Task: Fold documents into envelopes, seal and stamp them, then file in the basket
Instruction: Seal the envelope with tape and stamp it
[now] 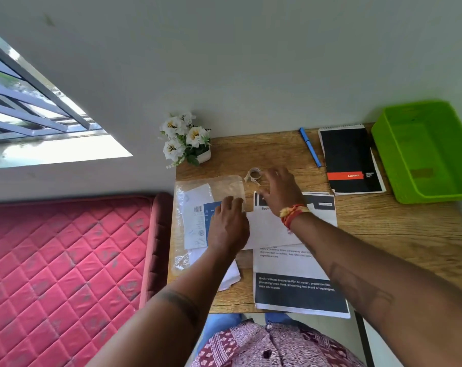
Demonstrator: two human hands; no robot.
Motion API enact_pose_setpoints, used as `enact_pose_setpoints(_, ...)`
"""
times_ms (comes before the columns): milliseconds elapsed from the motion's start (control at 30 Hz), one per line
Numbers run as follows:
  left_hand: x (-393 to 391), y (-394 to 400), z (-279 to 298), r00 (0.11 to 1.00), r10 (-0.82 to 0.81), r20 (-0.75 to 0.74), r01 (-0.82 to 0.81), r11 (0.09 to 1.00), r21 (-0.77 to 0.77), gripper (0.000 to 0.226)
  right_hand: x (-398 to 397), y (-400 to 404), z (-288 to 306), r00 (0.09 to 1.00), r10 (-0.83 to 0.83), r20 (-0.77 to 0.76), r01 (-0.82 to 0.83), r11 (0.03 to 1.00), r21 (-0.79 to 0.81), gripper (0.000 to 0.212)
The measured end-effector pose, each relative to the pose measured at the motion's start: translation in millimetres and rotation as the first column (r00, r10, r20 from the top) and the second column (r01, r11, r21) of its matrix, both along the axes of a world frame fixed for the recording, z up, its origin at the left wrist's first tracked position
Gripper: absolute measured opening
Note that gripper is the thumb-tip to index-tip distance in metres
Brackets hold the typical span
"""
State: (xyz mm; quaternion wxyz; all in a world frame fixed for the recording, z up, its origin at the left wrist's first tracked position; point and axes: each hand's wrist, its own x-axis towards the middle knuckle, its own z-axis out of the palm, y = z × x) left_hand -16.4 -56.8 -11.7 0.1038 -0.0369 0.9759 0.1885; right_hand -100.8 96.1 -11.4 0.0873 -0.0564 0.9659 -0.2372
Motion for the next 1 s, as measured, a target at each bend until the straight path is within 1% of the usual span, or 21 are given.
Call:
enact_pose_setpoints(67, -18, -3, 5, 0.999, 0.009, -0.043, -0.006, 0.998, 0.059, 0.035, -11, -4, -2, 1.0, 0.031, 0.004, -0.031, 1.0, -0.003, 0.045)
enact_pose_setpoints(167, -48, -4, 11, 0.994, 0.099, -0.041, -0.092, 0.984, 0.153, 0.035, -20, -9, -9, 0.996, 0.084, -0.007, -0.084, 0.996, 0.002, 0.038)
enact_pose_setpoints(267, -73, -4, 9, 0.988, 0.151, -0.029, -0.143, 0.97, 0.194, 0.037, -26, -9, -15, 0.993, 0.115, -0.03, -0.113, 0.993, 0.044, 0.034)
enact_pose_setpoints(400, -95, -5, -2, 0.994, 0.111, -0.015, -0.107, 0.977, 0.186, 0.036, -37, -7, -16, 0.989, 0.146, -0.035, -0.143, 0.988, 0.065, 0.03)
enact_pose_setpoints(500, -106, -4, -9, 0.994, 0.109, 0.017, -0.11, 0.979, 0.171, 0.03, -46, -3, -17, 0.974, 0.223, -0.025, -0.219, 0.969, 0.111, 0.025)
enact_pose_setpoints(600, -113, -4, -13, 0.99, 0.13, 0.052, -0.138, 0.972, 0.191, 0.022, -52, 1, -17, 0.958, 0.284, -0.025, -0.281, 0.955, 0.095, 0.022)
enact_pose_setpoints(733, -118, -6, -13, 0.993, 0.107, 0.056, -0.117, 0.97, 0.215, 0.016, -63, 5, -13, 0.933, 0.358, 0.049, -0.36, 0.932, 0.046, 0.024)
enact_pose_setpoints(800, -121, -6, -14, 0.993, 0.099, 0.06, -0.111, 0.966, 0.235, 0.016, -66, 8, -13, 0.929, 0.364, 0.062, -0.366, 0.93, 0.027, 0.023)
enact_pose_setpoints(900, -123, -4, -16, 0.991, 0.12, 0.059, -0.131, 0.953, 0.272, 0.014, -62, 10, -17, 0.941, 0.34, 0.004, -0.34, 0.94, 0.024, 0.021)
enact_pose_setpoints(1000, -122, -1, -19, 0.989, 0.137, 0.048, -0.145, 0.95, 0.276, 0.013, -61, 9, -21, 0.945, 0.326, -0.02, -0.326, 0.945, 0.02, 0.023)
